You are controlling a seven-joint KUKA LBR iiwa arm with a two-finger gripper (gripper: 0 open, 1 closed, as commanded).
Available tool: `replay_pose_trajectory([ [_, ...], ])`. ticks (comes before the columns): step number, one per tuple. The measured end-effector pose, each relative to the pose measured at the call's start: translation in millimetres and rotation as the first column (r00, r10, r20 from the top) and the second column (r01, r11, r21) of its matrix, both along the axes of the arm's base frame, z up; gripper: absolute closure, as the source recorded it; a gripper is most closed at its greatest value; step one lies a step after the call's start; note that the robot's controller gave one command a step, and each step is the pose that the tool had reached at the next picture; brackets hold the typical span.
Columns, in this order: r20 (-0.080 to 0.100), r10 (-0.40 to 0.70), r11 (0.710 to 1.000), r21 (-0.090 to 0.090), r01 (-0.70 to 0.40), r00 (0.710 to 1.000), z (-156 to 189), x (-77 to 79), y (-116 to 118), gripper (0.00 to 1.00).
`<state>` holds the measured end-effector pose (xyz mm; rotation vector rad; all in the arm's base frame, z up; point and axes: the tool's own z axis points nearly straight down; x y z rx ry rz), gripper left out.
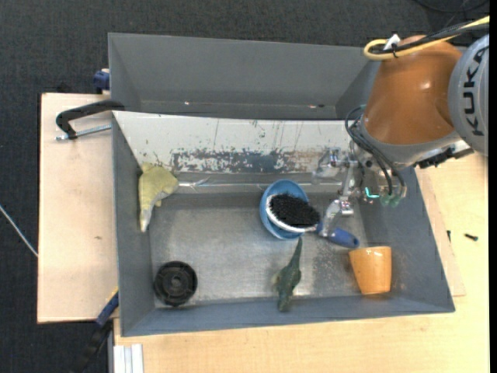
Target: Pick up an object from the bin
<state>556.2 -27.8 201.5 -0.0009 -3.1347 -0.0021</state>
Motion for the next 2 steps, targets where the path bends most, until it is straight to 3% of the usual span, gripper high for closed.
replay_pose_trajectory([
  [1, 0.037, -0.297, 0.955, 0.008, 0.296, 0.954, -112.2, -15.9, 8.3, 0.00],
  [2, 0.039, -0.297, 0.955, 0.007, 0.297, 0.954, -112.4, -15.6, 7.2, 1.00],
])
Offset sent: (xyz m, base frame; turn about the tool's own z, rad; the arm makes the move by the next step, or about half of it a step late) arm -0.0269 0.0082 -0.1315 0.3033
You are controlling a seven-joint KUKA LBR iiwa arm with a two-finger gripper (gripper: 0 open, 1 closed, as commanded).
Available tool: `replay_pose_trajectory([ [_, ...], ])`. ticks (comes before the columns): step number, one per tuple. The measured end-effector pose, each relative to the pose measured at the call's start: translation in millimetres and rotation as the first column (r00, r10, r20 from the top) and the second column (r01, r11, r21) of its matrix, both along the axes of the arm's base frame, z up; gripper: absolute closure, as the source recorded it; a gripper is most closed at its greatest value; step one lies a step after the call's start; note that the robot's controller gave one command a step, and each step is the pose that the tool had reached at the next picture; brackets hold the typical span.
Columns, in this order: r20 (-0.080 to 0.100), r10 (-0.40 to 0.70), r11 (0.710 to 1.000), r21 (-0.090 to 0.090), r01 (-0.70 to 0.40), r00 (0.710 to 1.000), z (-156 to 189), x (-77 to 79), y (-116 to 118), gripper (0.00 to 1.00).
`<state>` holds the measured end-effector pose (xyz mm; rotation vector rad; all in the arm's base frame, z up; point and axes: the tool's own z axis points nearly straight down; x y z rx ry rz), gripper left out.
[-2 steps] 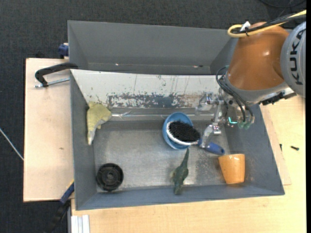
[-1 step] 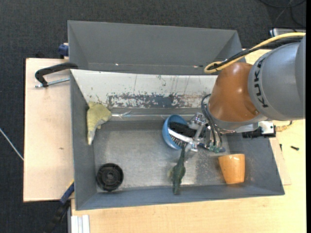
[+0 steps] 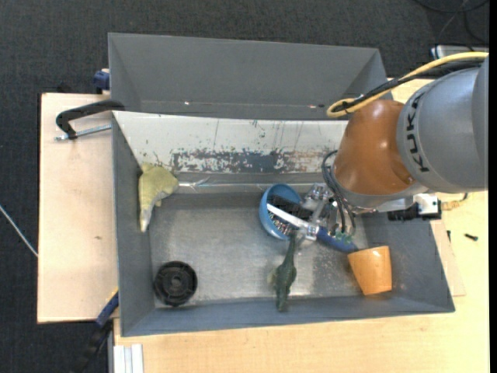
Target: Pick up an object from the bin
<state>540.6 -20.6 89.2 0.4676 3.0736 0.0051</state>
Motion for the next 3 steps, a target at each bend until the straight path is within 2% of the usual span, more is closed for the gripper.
replay_pose_trajectory([
  [1, -0.021, -0.032, 0.999, 0.002, 0.032, 0.999, 103, -11.0, -1, 1.00],
  [2, -0.023, 0.257, 0.966, -0.001, -0.257, 0.966, 177, -12.1, 7, 1.00],
  [3, -0.027, 0.686, 0.727, -0.006, -0.686, 0.727, 244, -34.8, -49, 1.00],
])
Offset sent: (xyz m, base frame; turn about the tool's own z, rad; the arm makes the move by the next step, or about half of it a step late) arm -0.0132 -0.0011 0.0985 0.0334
